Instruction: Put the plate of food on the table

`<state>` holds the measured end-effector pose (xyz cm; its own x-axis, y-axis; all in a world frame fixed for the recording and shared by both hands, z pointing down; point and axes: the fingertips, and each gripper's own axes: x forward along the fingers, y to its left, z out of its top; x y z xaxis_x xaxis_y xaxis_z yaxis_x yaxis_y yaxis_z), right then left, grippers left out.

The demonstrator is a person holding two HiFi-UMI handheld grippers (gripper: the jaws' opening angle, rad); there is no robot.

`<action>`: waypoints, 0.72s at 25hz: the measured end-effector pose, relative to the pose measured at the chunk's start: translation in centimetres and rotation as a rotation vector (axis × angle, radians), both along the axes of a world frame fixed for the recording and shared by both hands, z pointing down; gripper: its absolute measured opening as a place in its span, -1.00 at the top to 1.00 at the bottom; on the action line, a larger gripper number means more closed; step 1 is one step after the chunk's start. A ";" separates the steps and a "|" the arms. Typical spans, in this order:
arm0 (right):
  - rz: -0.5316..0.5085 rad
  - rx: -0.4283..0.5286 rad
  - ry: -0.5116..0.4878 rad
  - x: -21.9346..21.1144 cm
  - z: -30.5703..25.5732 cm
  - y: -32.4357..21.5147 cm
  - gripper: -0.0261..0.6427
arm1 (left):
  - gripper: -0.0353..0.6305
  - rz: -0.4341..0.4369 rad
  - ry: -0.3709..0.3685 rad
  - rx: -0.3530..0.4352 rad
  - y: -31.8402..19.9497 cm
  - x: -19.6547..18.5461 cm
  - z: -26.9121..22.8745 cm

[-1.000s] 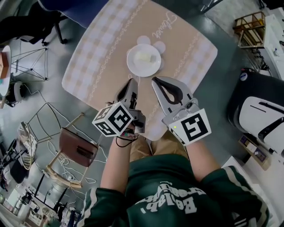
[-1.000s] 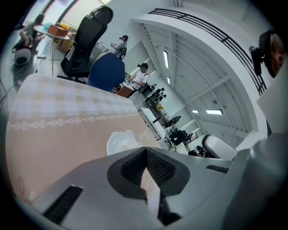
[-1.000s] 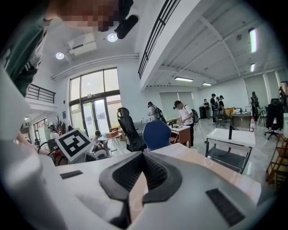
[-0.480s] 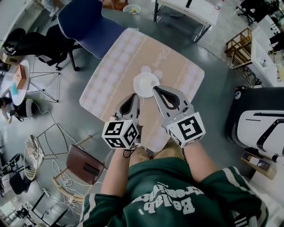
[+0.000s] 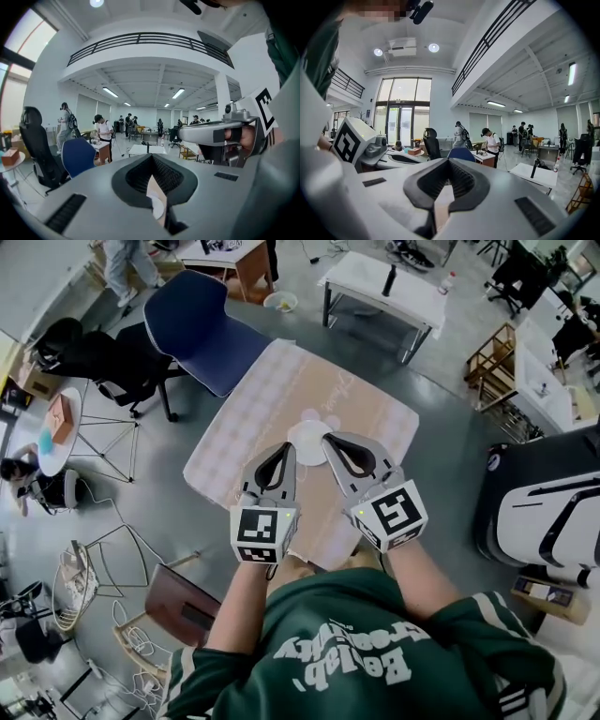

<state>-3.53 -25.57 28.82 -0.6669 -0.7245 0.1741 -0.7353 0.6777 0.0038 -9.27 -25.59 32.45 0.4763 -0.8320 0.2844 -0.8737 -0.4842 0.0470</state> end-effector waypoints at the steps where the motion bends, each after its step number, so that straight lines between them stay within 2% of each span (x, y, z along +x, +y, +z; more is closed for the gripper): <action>1: -0.002 0.008 0.002 -0.1 -0.5 0.3 0.88 | 0.87 0.008 -0.027 0.029 0.2 -0.1 -0.8; 4: -0.007 0.038 0.002 -0.2 -2.2 1.1 0.88 | 0.87 0.035 -0.097 0.120 1.0 0.0 -3.3; 7: -0.003 0.068 -0.001 -0.3 -3.8 1.6 0.88 | 0.87 0.064 -0.129 0.197 1.3 0.1 -5.5; 14: -0.019 0.125 0.014 -0.8 -5.3 3.3 0.88 | 0.87 0.118 -0.133 0.272 2.8 0.5 -8.3; 18: -0.016 0.145 -0.003 -0.8 -5.8 3.7 0.88 | 0.87 0.131 -0.176 0.321 3.4 0.7 -9.1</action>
